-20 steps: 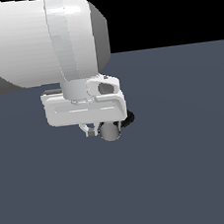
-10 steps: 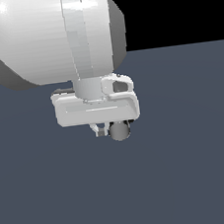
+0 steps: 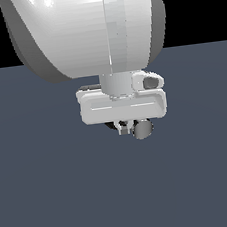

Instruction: Turn on the faucet by rotating a designated handle.

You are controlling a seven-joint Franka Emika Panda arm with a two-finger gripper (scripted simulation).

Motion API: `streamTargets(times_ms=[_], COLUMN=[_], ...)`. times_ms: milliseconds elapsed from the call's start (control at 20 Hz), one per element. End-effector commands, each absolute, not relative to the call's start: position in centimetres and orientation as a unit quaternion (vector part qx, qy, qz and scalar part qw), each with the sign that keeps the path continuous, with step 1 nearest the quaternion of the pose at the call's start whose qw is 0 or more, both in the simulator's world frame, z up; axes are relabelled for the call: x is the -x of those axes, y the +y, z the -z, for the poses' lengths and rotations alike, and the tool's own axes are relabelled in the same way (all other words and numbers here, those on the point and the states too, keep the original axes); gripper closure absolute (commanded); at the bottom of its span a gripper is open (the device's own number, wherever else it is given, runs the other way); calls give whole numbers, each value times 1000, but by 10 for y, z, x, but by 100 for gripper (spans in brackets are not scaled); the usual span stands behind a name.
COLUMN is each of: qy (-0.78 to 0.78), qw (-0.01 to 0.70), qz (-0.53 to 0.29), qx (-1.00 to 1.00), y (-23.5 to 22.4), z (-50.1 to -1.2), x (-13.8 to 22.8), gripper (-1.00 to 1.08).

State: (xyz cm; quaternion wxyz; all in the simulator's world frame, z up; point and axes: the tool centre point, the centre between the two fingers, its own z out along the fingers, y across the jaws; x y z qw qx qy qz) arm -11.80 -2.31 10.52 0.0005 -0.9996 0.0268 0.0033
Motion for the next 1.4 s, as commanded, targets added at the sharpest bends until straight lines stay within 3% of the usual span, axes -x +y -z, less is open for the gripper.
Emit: streamTargets(times_ms=[0, 600, 700, 1350], qy=[37, 38, 26, 29], qw=[0, 0, 0, 0], qz=[0, 0, 4, 3], qx=[999, 999, 1000, 1000], y=[-48, -109, -94, -133], z=[-101, -101, -105, -104], x=[111, 110, 106, 72], gripper=[108, 108, 108, 108])
